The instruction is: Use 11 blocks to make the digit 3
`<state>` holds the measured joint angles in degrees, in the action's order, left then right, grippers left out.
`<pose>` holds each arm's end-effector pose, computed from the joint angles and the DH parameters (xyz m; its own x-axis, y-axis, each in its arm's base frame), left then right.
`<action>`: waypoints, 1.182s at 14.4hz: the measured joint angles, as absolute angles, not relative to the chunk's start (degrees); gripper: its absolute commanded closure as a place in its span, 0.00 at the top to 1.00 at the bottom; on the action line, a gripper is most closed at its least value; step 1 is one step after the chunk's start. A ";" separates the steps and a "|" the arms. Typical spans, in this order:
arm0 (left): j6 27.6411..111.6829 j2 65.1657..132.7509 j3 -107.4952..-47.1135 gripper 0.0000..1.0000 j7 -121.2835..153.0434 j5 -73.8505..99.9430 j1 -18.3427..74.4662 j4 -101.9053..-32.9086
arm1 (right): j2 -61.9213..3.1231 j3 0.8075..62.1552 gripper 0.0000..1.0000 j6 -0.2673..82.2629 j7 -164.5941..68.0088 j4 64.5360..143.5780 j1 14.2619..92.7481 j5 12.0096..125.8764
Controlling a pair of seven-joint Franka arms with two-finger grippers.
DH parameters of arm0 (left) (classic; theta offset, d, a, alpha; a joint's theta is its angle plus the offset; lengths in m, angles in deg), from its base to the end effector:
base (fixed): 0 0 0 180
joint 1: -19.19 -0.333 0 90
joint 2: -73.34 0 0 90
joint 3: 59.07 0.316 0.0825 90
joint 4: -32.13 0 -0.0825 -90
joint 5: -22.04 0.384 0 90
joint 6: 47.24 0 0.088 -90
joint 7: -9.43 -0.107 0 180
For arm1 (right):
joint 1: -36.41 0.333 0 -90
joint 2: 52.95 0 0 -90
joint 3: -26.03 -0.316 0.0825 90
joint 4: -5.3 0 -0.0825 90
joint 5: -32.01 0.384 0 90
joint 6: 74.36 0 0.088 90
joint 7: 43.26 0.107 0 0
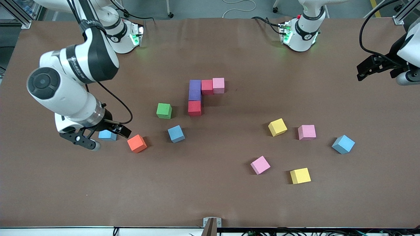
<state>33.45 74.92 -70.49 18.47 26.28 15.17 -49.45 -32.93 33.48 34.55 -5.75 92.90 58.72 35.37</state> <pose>0.5425 -0.0597 0.6641 0.9987 0.0401 -0.0310 0.0377 -0.9966 -0.0737 0.6405 0.1856 0.4607 0.9188 -0.3944 0.0132 -0.3940 -0.9188 -0.0247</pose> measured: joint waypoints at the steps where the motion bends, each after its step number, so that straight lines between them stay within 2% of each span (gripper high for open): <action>1: 33.44 74.96 -70.55 1.00 18.46 26.28 15.18 -49.47 | -32.45 33.22 1.00 35.56 -3.64 93.90 59.10 35.37; 5: 33.18 74.98 -71.12 1.00 18.45 26.28 15.47 -49.48 | -31.48 32.89 1.00 38.49 6.30 95.87 62.43 35.37; 11: 31.71 74.98 -71.76 1.00 18.45 25.69 15.55 -49.48 | -30.60 32.70 1.00 51.41 18.90 103.55 67.16 35.38; 17: 31.69 74.98 -72.38 1.00 18.45 25.69 15.57 -49.48 | -27.73 32.71 1.00 53.44 24.50 104.33 70.44 35.37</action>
<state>31.69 74.98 -72.38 18.45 25.69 15.57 -49.48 -27.73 32.71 53.44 24.50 104.33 70.44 35.37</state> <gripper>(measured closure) 0.000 0.000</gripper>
